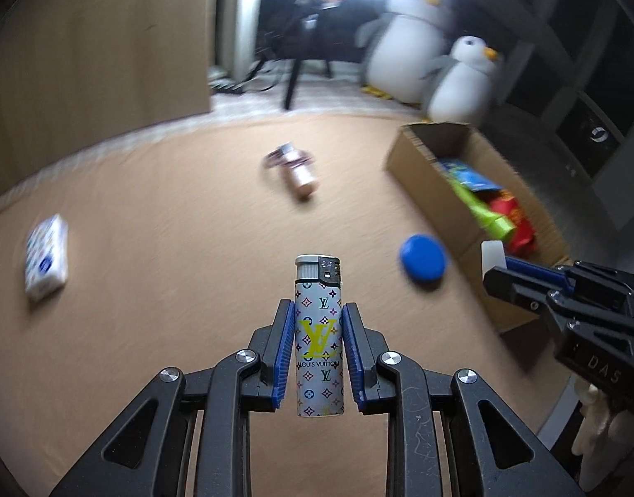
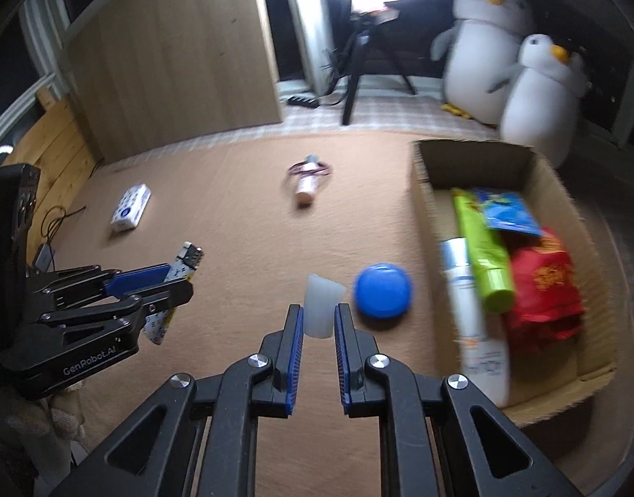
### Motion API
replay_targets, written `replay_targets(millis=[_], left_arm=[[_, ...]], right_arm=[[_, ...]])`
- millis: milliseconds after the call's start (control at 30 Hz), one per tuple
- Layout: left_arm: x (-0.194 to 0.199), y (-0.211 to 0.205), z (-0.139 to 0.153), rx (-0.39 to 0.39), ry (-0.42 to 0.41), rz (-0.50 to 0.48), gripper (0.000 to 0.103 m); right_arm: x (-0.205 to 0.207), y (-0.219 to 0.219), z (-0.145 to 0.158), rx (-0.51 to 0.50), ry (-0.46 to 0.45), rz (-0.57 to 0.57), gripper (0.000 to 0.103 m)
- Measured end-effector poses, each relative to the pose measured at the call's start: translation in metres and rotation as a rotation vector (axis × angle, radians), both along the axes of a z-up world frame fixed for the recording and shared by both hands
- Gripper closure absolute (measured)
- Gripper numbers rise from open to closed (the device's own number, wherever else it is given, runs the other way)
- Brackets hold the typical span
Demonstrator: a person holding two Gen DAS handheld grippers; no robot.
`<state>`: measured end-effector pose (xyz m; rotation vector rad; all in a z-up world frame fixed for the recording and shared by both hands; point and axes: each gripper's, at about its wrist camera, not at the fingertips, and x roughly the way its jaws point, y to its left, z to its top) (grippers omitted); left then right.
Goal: Organize objects
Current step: 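Carry the lighter in the left gripper and cube in the right gripper over the box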
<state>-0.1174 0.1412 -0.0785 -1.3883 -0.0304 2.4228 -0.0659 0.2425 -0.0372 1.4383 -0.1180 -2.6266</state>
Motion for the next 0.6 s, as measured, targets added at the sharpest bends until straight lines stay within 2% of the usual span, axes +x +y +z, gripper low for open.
replay_targets(millis=[300,600], left_arm=[[-0.024,0.089,0.019,0.014,0.037,-0.121,0.078],[-0.046,0.161,0.014,0.011,0.023,-0.201,0.078]], right_arm=[[0.006,0.069,0.023,0.014,0.031,-0.114,0.089],[0.007,0.123,0.025,0.025,0.029,-0.195,0.089]])
